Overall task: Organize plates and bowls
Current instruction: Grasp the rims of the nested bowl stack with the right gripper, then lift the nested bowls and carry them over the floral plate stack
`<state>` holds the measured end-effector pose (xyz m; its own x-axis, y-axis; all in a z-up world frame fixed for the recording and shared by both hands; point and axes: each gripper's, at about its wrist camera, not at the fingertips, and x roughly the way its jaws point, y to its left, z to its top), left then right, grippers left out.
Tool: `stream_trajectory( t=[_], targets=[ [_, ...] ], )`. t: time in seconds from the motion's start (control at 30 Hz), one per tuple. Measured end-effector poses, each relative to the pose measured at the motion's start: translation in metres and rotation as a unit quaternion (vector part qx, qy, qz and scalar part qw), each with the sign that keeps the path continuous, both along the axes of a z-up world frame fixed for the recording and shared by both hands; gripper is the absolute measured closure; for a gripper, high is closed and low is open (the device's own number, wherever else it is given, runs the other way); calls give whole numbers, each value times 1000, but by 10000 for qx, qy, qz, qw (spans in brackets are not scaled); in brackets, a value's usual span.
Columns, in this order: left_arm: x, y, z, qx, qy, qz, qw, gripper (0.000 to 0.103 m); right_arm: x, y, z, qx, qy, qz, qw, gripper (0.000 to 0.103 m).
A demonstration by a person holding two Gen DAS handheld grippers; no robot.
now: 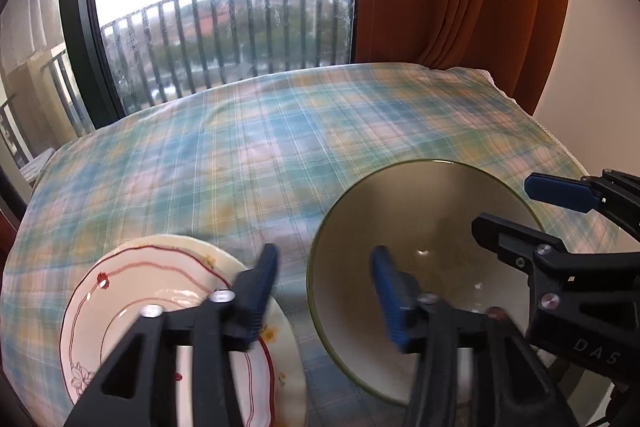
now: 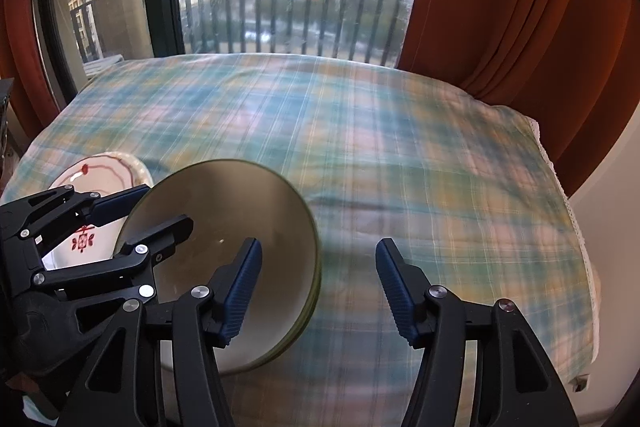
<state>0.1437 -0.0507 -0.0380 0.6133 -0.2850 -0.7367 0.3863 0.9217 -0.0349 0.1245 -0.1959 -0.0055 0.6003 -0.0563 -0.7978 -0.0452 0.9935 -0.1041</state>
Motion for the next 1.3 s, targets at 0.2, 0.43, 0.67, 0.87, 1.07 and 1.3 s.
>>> stream_trajectory(
  t=[0.2,0.43,0.67,0.87,1.07,1.3],
  targets=[
    [10,3,-8,-167,111,25,9998,33,8,-13,-13,352,120,-154,9992,39],
    [17,-1,-23,-196,421,-59,9989,32,12,-22,-25,730,229,-248,9968,39],
    [21,2,-30,-531,730,0,9959,38,16,-30,-36,1254,362,-377,9907,39],
    [19,5,-32,-772,938,132,9925,45,17,-32,-39,1532,370,-484,9863,39],
    [6,-9,-34,-801,1057,-102,9911,46,19,-25,-49,1828,539,-403,9809,39],
    [8,-8,-35,-863,1079,57,9904,46,26,-24,-55,2090,579,-500,9749,46]
  ],
)
